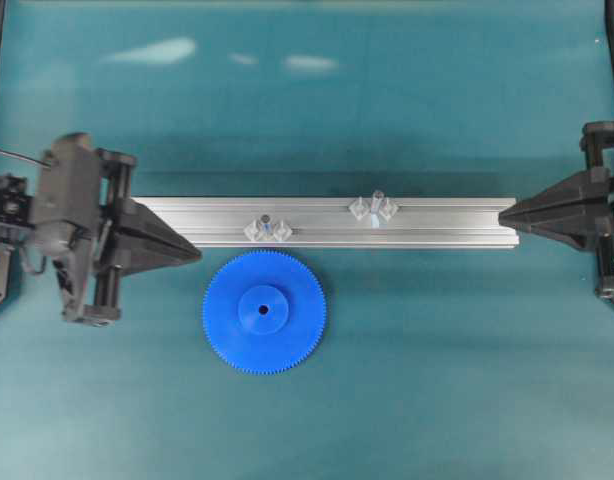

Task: Insert the large gear onto the shaft.
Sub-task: 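Move the left gripper over the large blue gear's hub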

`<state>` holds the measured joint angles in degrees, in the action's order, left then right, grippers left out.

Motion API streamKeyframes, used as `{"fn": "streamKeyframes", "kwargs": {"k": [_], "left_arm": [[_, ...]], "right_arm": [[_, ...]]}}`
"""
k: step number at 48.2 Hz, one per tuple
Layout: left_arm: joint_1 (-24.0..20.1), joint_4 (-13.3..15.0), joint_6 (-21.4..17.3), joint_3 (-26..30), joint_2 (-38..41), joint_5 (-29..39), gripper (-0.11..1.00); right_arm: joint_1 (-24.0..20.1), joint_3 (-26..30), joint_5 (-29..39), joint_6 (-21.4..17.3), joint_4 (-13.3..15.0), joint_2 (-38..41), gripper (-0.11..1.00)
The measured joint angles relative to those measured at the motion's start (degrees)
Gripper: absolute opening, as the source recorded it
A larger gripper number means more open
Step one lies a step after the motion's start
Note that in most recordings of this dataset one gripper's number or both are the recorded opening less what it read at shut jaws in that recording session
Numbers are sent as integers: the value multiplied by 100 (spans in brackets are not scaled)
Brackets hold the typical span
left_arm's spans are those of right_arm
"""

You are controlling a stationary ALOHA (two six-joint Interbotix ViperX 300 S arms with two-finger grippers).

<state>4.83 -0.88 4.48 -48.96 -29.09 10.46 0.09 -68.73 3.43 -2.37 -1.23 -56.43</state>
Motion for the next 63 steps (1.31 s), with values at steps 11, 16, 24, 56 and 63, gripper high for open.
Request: {"fn": "streamKeyframes", "kwargs": {"k": [11, 16, 24, 56, 63], "left_arm": [[35, 0, 9, 431, 554, 369, 1], [62, 0, 26, 545, 765, 396, 1], [70, 0, 26, 738, 1116, 448, 1], [176, 0, 44, 1644, 2566, 1389, 1], [185, 0, 44, 1863, 2830, 1705, 1]], "right_arm": [[0, 0, 220, 0, 0, 0, 8], [0, 0, 237, 0, 0, 0, 8], [0, 0, 255, 0, 0, 0, 8], [0, 0, 431, 0, 0, -9, 8], [0, 0, 431, 0, 0, -18, 8]]}}
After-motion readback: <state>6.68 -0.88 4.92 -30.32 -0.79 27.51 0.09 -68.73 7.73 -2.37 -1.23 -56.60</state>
